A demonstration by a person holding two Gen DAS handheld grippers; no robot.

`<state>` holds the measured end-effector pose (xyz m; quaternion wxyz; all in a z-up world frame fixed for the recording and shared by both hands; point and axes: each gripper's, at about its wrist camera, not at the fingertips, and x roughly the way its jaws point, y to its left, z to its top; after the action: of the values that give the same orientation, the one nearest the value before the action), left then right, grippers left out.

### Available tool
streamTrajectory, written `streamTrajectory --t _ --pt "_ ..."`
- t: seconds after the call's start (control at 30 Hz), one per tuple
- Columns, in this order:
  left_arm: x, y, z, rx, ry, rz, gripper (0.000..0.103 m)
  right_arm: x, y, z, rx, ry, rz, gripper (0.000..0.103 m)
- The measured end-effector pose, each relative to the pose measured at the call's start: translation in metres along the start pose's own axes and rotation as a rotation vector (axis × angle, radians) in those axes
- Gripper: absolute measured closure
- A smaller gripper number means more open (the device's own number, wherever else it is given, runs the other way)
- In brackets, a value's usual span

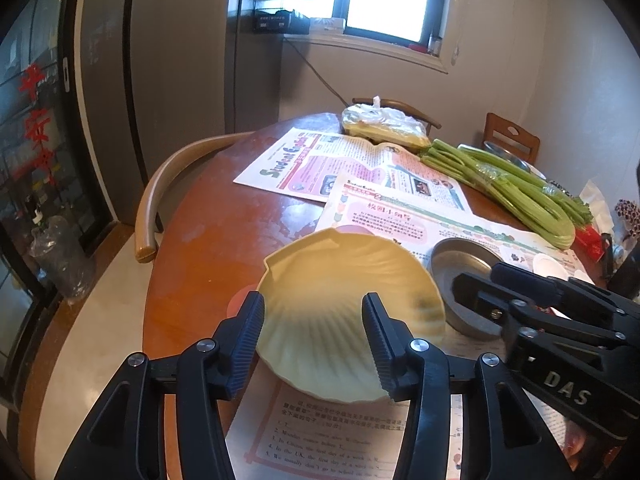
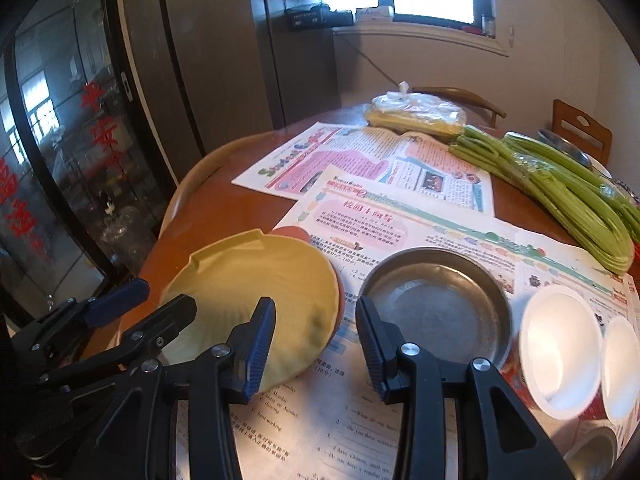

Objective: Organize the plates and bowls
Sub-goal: 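Lower the yellow plate onto the orange plate and open the left tool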

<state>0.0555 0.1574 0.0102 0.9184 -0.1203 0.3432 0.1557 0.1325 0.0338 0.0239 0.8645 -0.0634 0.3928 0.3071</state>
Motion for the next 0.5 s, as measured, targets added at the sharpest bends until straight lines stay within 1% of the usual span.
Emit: streamTrajectory --t 0.27,0.5 --pt "-0.019 -0.016 0.002 0.021 -0.024 -0.023 0.050 -0.041 -0.012 -0.003 0.017 -0.066 -0.020 0.061" --pt "-0.034 -0.036 0.007 0.067 -0.049 -0.035 0.050 -0.074 -0.033 -0.012 0.075 -0.118 -0.023 0.061"
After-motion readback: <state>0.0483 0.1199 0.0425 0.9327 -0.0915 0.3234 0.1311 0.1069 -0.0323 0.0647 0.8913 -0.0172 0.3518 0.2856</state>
